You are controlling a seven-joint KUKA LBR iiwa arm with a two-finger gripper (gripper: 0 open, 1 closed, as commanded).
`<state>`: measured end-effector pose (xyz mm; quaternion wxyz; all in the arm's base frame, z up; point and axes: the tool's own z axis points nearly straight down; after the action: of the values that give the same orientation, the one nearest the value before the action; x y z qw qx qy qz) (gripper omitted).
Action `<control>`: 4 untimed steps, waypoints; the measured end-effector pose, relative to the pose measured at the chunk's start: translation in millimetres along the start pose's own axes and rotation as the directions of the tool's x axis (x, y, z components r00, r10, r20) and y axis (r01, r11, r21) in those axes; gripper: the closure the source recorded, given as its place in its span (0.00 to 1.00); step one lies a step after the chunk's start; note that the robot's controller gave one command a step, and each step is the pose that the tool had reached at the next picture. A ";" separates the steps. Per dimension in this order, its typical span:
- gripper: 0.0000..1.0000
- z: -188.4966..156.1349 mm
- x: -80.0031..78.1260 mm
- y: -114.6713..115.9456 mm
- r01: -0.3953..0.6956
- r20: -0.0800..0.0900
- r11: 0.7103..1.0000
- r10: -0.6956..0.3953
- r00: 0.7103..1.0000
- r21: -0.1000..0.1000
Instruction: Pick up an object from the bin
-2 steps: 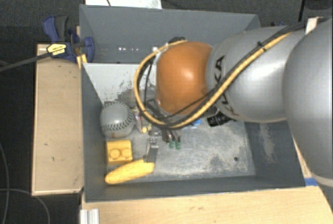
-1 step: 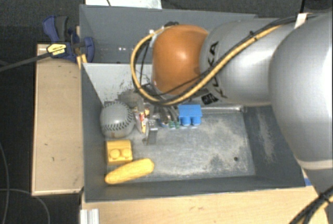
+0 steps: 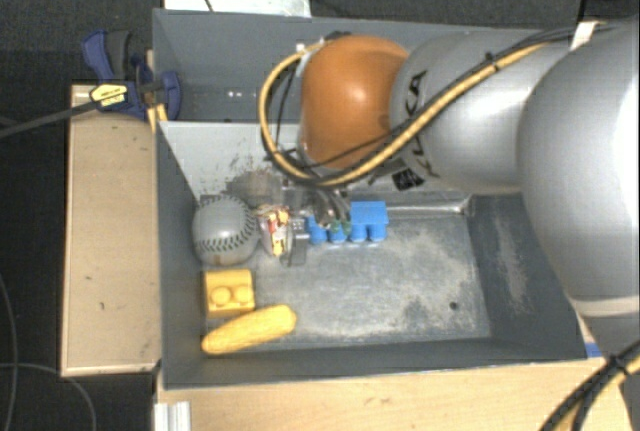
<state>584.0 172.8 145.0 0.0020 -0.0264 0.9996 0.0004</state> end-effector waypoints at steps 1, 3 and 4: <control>0.00 -1.5 0.4 7.2 -0.006 -0.001 1.000 0.006 1.000 0.000; 0.00 17.1 -7.7 -6.3 0.035 -0.002 0.999 -0.035 0.999 -0.001; 0.00 11.6 -8.7 -8.2 -0.015 0.000 1.000 0.015 1.000 0.000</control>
Offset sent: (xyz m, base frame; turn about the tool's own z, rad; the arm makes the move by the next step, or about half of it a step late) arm 0.0085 0.0077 -0.0149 -0.0650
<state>593.2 165.1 133.5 0.0018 -0.0191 0.9998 0.0005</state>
